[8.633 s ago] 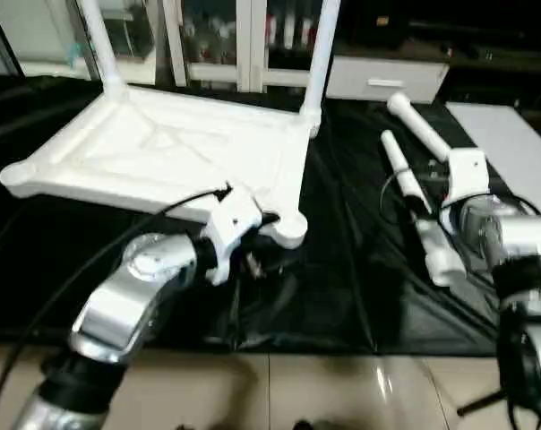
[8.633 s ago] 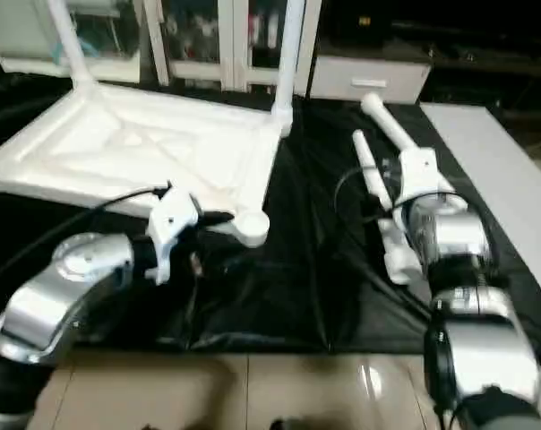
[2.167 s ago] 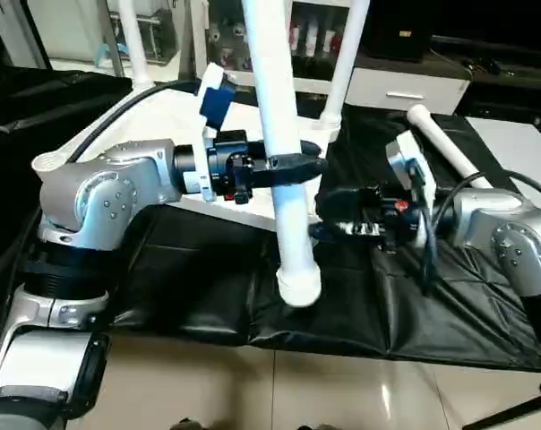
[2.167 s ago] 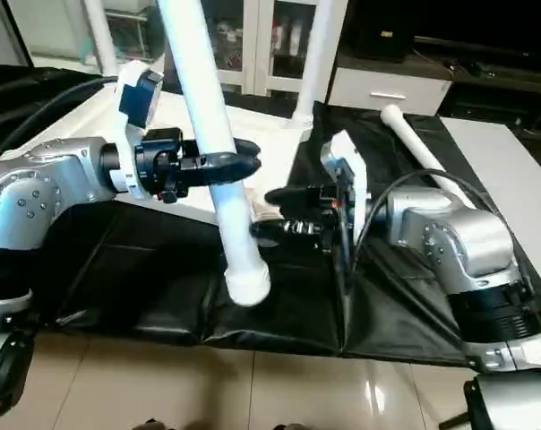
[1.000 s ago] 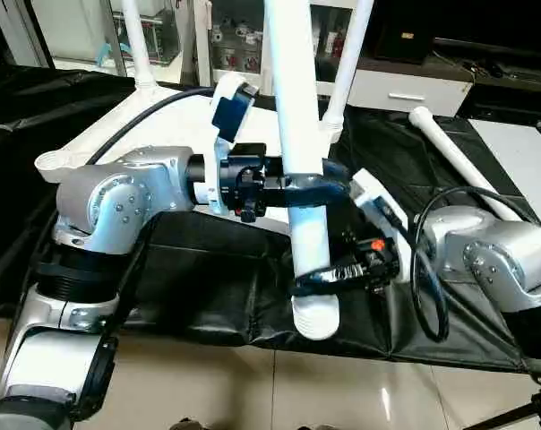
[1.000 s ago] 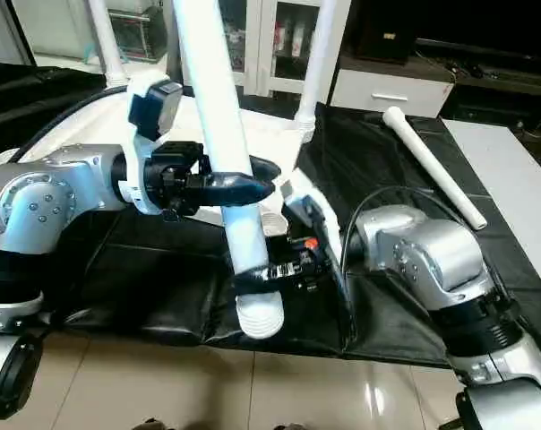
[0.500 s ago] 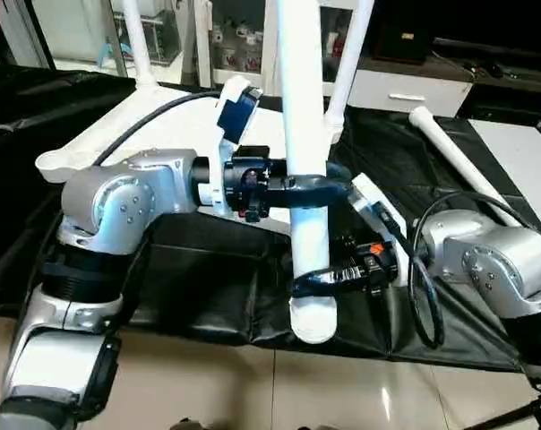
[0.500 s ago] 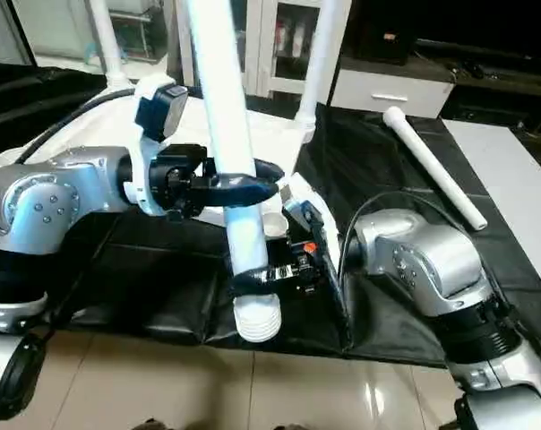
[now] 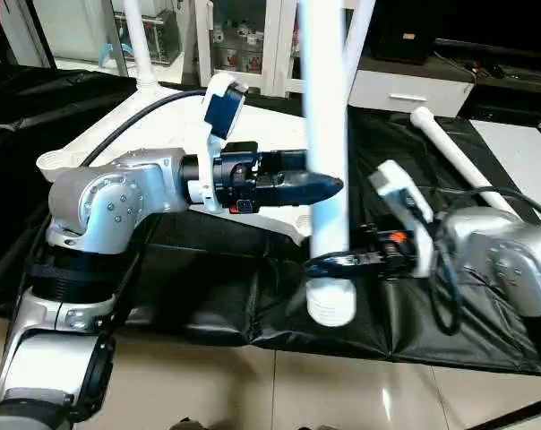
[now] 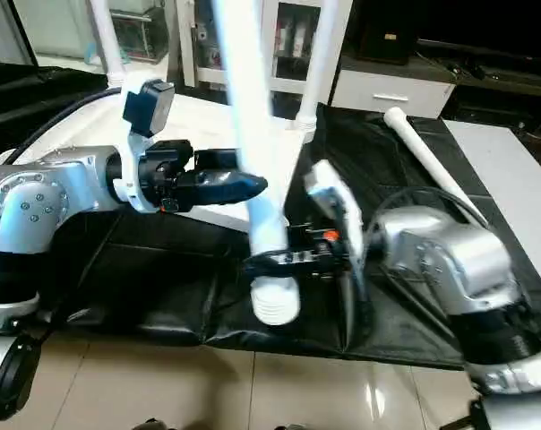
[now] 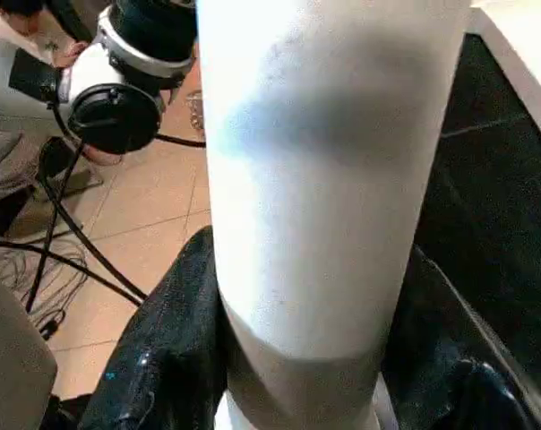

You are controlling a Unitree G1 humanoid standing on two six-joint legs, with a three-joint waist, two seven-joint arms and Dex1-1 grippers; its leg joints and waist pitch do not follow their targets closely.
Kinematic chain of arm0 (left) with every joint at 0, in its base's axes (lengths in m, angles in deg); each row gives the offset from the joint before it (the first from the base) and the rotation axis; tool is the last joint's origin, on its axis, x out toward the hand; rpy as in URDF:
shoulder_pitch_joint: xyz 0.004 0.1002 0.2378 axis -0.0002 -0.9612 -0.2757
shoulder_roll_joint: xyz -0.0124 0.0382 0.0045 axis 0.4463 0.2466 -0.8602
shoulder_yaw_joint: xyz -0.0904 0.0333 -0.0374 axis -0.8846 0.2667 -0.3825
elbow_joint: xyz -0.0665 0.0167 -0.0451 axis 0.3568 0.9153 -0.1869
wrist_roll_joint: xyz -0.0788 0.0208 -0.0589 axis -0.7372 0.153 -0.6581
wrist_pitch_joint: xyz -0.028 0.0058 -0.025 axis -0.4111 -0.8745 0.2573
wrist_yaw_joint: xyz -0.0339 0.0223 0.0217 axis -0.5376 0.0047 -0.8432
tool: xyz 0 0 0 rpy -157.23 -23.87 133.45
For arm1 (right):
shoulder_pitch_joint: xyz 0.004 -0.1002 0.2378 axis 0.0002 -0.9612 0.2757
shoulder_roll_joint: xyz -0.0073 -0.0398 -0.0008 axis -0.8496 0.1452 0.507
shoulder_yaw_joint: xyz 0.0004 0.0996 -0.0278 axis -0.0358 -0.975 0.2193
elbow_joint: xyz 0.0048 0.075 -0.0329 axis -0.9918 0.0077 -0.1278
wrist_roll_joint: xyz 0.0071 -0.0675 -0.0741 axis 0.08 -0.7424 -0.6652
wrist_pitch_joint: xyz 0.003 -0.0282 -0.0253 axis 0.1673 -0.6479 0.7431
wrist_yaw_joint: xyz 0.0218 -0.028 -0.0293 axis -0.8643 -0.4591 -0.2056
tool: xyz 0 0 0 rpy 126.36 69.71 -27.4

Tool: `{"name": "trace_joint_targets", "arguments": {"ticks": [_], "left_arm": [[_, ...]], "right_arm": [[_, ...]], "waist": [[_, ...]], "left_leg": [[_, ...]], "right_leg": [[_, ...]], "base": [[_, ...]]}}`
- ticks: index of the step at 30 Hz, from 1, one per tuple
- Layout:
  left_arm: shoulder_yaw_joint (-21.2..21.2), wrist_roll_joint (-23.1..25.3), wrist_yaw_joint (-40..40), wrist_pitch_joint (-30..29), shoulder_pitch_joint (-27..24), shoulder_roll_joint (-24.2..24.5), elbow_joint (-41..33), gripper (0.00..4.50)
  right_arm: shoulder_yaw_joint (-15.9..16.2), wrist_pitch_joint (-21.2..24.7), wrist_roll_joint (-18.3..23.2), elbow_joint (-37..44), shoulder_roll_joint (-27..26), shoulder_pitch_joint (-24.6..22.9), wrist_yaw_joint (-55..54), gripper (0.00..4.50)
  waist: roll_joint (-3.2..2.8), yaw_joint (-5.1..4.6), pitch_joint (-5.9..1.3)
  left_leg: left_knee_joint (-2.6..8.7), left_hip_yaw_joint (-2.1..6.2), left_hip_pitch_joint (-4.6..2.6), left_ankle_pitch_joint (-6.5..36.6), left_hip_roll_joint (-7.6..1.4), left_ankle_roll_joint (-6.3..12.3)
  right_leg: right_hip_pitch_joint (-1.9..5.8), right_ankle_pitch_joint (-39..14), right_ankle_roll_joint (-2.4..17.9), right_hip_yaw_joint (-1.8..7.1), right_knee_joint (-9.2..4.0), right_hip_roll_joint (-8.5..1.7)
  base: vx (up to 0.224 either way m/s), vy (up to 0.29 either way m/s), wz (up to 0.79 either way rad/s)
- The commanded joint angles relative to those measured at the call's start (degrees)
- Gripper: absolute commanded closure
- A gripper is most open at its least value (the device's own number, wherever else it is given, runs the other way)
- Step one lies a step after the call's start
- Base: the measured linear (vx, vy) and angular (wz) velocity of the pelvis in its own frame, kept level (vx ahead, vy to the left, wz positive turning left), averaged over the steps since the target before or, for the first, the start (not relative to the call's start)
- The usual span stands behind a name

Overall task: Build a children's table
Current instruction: Pick table leg

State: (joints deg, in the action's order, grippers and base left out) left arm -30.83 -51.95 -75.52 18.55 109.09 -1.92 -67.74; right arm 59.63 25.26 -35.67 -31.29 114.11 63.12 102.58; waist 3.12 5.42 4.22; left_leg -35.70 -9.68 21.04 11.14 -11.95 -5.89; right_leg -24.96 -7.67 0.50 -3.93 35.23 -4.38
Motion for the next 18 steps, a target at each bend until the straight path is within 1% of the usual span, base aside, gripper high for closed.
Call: {"name": "trace_joint_targets", "arguments": {"ticks": [1, 2, 3, 4, 5, 6, 7, 9, 10, 11, 12, 13, 14, 15, 16, 17, 18], "left_arm": [[-0.60, 0.98, 0.76, 0.91, 0.11, 0.08, -0.76, 0.74], [-0.93, 1.56, 1.76, 1.51, 0.16, -0.19, -0.22, 0.69], [-2.12, 2.41, 3.72, 2.72, 0.05, -0.53, 0.49, 0.64], [-2.12, 2.41, 3.72, 2.72, 0.05, -0.53, 0.49, 0.64], [-4.42, 2.96, 6.58, 3.89, -0.20, -0.92, 1.31, 0.41], [-4.71, 3.00, 6.93, 4.02, -0.23, -0.96, 1.39, 0.34], [-7.05, 2.44, 8.99, 4.36, -0.83, -0.86, 1.28, 0.32], [-9.27, 4.67, 12.66, 6.24, -3.42, 0.88, -0.22, 0.32], [-9.27, 4.67, 12.66, 6.24, -3.42, 0.88, -0.22, 0.32], [-8.88, 7.74, 15.15, 7.86, -4.99, 1.97, -1.05, 0.32], [-6.85, 13.43, 18.73, 11.20, -6.85, 3.13, -1.83, 0.32], [-5.67, 16.82, 21.39, 13.30, -7.77, 3.40, -2.00, 0.32], [-3.63, 22.64, 26.01, 16.94, -9.30, 3.80, -2.24, 0.32], [-2.35, 27.12, 30.11, 20.90, -10.50, 3.20, -2.50, 0.32], [-1.62, 30.06, 33.00, 23.88, -11.31, 2.50, -2.71, 0.32], [-2.15, 31.66, 38.09, 24.68, -12.93, -0.35, -3.38, 0.32], [-2.80, 31.70, 40.73, 24.02, -13.81, -2.15, -3.78, 0.32]], "right_arm": [[-3.40, -0.11, 0.14, -0.47, 0.85, 0.01, -1.49, 2.64], [-3.66, -0.78, -0.65, -1.02, 0.71, -0.03, -2.37, 2.64], [-4.30, -2.12, -2.66, -2.79, -0.16, 0.13, -5.53, 2.64], [-4.30, -2.12, -2.66, -2.79, -0.16, 0.13, -5.53, 2.64], [-5.36, -4.14, -5.64, -5.43, -1.69, 0.33, -10.98, 2.64], [-5.49, -4.38, -5.98, -5.74, -1.88, 0.35, -11.66, 2.64], [-6.91, -4.82, -7.45, -7.58, -3.28, 0.44, -16.42, 2.64], [-10.97, -3.16, -8.06, -9.56, -6.46, 0.30, -25.63, 2.64], [-10.97, -3.16, -8.06, -9.56, -6.46, 0.30, -25.63, 2.64], [-12.45, -2.12, -7.60, -9.49, -7.59, -0.08, -28.31, 2.64], [-13.74, -0.95, -7.55, -9.07, -8.79, -0.53, -31.31, 2.64], [-14.40, -0.42, -7.59, -8.84, -9.47, -0.77, -32.77, 2.64], [-15.49, 0.43, -7.72, -8.47, -10.65, -1.18, -35.26, 2.64], [-16.20, 0.03, -8.48, -8.32, -11.68, -1.47, -37.66, 2.64], [-16.64, -0.59, -9.16, -8.25, -12.39, -1.67, -39.38, 2.64], [-15.81, -4.71, -11.62, -6.94, -13.30, -2.80, -41.06, 2.64], [-15.03, -7.47, -13.15, -5.97, -13.71, -3.58, -41.61, 2.64]], "waist": [[-0.15, 0.25, -4.94], [-0.42, 0.25, -4.94], [-0.71, 0.26, -4.88], [-0.55, 0.16, -4.84], [-0.45, 0.06, -4.97], [-0.42, -0.11, -4.94], [-0.37, -0.16, -5.02], [-0.59, -0.38, -5.02], [-0.52, -0.61, -5.07], [-0.56, -0.54, -5.13], [-0.60, -0.63, -5.15], [-0.82, -0.53, -5.17], [-0.86, -0.58, -5.09], [-0.90, -0.59, -5.16], [-0.45, -0.67, -5.16], [-0.49, -0.50, -5.20], [-0.58, -0.34, -5.34]], "left_leg": [[3.97, -0.26, -0.13, 8.67, -0.49, -0.08], [3.99, -0.22, -0.13, 8.56, -0.50, -0.21], [3.99, -0.17, -0.16, 9.01, -0.46, -0.40], [3.98, -0.21, -0.13, 9.26, -0.48, -0.51], [3.87, -0.24, -0.09, 9.22, -0.32, -0.85], [3.88, -0.23, -0.01, 9.20, -0.20, -1.13], [3.89, -0.21, -0.03, 9.18, -0.12, -1.16], [3.99, -0.12, 0.03, 8.95, -0.15, -1.62], [3.97, -0.14, 0.01, 9.27, -0.07, -1.69], [3.97, -0.13, -0.26, 9.39, -0.11, -1.65], [4.09, -0.14, -0.32, 8.95, -0.28, -1.26], [4.25, 0.09, -0.29, 8.50, -0.56, -1.22], [4.38, 0.13, -0.30, 8.51, -0.65, -1.14], [4.36, 0.04, -0.42, 8.58, -0.61, -1.21], [4.41, 0.01, -0.35, 8.23, -0.72, -1.01], [4.35, -0.11, -0.51, 7.89, -0.66, -1.25], [4.19, -0.22, -0.54, 7.38, -0.67, -1.58]], "right_leg": [[4.16, -20.55, 8.82, 1.99, -4.07, -2.73], [4.09, -20.47, 8.91, 2.00, -4.06, -2.74], [4.07, -20.76, 8.95, 1.90, -4.13, -2.70], [3.98, -21.15, 8.75, 1.90, -4.33, -2.71], [4.09, -21.39, 8.63, 1.84, -4.24, -2.69], [4.04, -22.00, 8.32, 1.76, -4.39, -2.69], [4.18, -22.20, 8.18, 1.66, -4.38, -2.61], [4.10, -21.61, 8.19, 1.70, -4.23, -2.62], [4.06, -21.81, 7.85, 1.65, -4.27, -2.48], [3.97, -21.76, 7.65, 1.62, -4.21, -2.34], [3.95, -20.34, 7.56, 1.74, -4.07, -2.26], [4.01, -19.24, 7.53, 1.79, -3.91, -2.33], [3.99, -18.57, 7.13, 1.78, -3.95, -2.22], [3.98, -18.16, 6.86, 1.81, -3.91, -2.23], [3.94, -17.80, 6.57, 1.86, -4.13, -2.24], [3.83, -17.35, 6.68, 1.92, -4.01, -2.34], [3.78, -15.68, 7.35, 2.00, -3.74, -2.41]], "base": [[0.000, 0.000, 0.00], [0.000, 0.000, 0.00], [0.000, 0.000, 0.00], [0.000, 0.000, 0.00], [0.000, 0.000, 0.00], [0.000, 0.000, 0.00], [0.000, 0.000, 0.00], [0.000, 0.000, 0.00], [0.000, 0.000, 0.00], [0.000, 0.000, 0.00], [0.000, 0.000, 0.00], [0.000, 0.000, 0.00], [0.000, 0.000, 0.00], [0.000, 0.000, 0.00], [0.000, 0.000, 0.00], [0.000, 0.000, 0.00], [0.000, 0.000, 0.00]]}}
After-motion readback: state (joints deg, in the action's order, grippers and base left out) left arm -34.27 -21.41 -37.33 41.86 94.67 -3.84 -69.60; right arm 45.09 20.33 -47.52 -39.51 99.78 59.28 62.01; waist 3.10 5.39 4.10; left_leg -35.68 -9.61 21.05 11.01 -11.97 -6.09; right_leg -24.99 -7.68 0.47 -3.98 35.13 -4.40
